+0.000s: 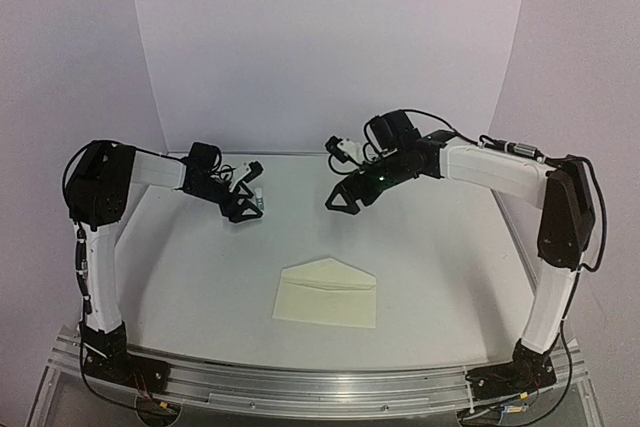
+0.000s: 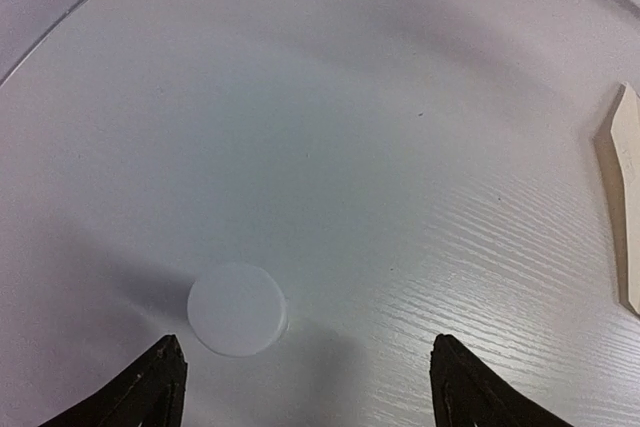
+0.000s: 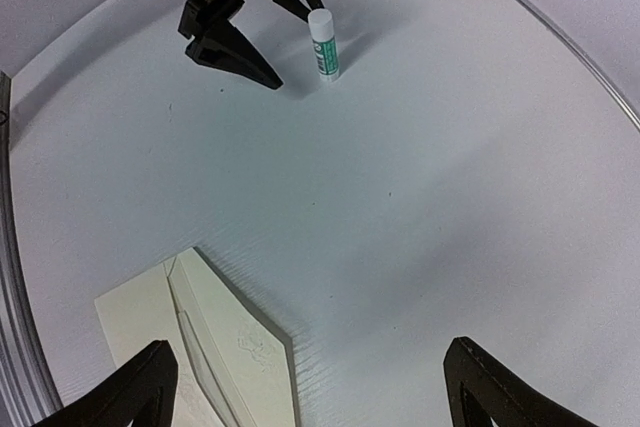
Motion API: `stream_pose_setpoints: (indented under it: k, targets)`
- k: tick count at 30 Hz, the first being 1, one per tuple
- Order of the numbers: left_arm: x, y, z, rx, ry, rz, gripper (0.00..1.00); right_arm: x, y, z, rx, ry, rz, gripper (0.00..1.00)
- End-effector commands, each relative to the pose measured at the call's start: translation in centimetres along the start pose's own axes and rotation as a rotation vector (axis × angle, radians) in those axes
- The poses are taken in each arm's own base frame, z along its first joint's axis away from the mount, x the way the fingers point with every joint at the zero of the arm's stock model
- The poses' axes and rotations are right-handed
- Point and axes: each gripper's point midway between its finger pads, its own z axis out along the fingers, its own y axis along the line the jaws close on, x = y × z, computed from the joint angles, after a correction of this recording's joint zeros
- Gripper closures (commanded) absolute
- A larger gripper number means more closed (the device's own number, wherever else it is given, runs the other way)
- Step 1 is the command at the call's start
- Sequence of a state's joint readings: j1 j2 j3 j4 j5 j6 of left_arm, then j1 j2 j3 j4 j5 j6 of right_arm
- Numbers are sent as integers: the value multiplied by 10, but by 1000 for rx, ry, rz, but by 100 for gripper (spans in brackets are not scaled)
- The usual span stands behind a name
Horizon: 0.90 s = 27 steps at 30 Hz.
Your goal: Place the letter into the envelope and seal it
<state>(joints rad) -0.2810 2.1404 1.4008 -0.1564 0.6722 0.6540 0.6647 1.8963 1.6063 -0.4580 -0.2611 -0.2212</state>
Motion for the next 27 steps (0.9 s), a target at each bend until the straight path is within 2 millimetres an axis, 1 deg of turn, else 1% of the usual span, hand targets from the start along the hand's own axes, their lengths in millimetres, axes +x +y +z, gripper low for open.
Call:
stream_pose_setpoints:
  k: [1, 4, 7, 10, 15, 17, 20, 22, 23, 27]
  targets:
    - [-29, 17, 4, -14, -73, 17, 24, -32, 9, -25, 1, -121, -16, 8]
    - [-27, 22, 9, -14, -75, 8, 28, -33, 8, -28, 12, -127, -19, 8]
    - [-29, 20, 17, 6, -84, 14, 35, -35, 8, -28, 11, -132, -19, 8]
    - [-24, 19, 22, 21, -72, -14, 49, -37, 8, -29, 12, -135, -18, 8]
    - [-18, 13, 23, 35, -66, -12, 61, -36, 8, -29, 15, -135, -22, 8]
    - [-19, 11, 22, 44, -68, -12, 70, -36, 8, -28, 12, -133, -17, 8]
    - [-26, 10, 19, 52, -85, -5, 84, -38, 9, -28, 2, -137, -10, 8]
    - [-32, 9, 16, 60, -93, -2, 96, -41, 9, -28, -2, -142, -5, 8]
    - [-35, 8, 13, 67, -96, 0, 99, -43, 10, -29, -4, -147, -3, 8]
    - [-52, -2, -1, 118, -90, 3, 100, -51, 13, -32, -22, -165, 26, 9]
